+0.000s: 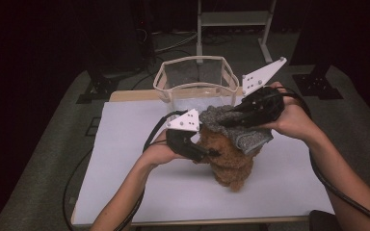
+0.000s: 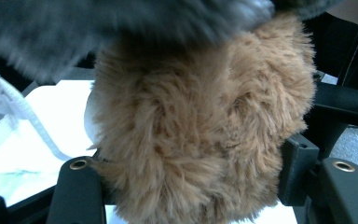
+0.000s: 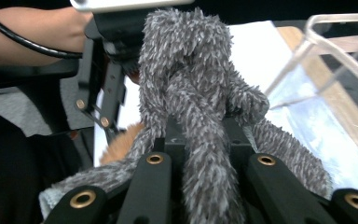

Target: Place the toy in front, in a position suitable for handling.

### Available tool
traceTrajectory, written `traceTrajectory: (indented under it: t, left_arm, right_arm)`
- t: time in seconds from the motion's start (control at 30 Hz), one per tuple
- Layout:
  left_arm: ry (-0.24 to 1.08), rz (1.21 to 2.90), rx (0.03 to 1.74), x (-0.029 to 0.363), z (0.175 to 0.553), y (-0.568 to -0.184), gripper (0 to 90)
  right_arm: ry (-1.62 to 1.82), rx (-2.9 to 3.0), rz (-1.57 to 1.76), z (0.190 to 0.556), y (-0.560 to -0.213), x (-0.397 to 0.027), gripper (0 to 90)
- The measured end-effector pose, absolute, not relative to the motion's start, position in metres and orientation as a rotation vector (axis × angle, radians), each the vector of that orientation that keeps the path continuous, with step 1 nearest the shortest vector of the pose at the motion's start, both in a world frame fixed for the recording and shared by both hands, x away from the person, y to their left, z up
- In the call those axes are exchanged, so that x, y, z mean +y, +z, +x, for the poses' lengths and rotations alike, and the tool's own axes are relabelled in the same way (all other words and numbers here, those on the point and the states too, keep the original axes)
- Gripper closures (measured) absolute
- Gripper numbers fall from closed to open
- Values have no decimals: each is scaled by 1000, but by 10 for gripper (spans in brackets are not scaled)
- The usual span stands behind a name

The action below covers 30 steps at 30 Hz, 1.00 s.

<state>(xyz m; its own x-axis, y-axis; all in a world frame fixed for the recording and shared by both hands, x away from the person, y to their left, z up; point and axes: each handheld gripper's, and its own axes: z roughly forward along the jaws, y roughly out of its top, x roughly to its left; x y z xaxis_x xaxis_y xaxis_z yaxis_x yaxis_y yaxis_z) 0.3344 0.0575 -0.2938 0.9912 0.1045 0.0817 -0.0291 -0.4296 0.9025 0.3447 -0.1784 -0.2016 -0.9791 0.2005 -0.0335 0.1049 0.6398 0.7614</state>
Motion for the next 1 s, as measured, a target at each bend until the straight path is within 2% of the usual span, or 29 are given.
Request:
traceTrajectory:
  t: [0.3,0.37,0.5,0.67,0.8,0.83,1.0]
  left_arm:
    - [140,1995,72,66,335,-296,334]
    - [127,2006,86,69,335,-294,296]
    - [149,2036,101,79,332,-285,207]
    - [177,2020,108,93,324,-274,178]
    - [192,2083,126,98,321,-281,183]
    - [198,2089,136,102,321,-284,210]
    - [205,2079,187,124,320,-295,228]
  right_arm:
    - [1425,2668,366,342,-216,-227,757]
    - [1460,2659,370,343,-220,-229,758]
    - [1438,2678,349,347,-228,-210,758]
    - [1426,2703,277,350,-230,-176,758]
    - [1386,2741,199,349,-234,-141,756]
    - [1369,2740,187,349,-235,-135,756]
    - [1426,2732,166,350,-241,-128,755]
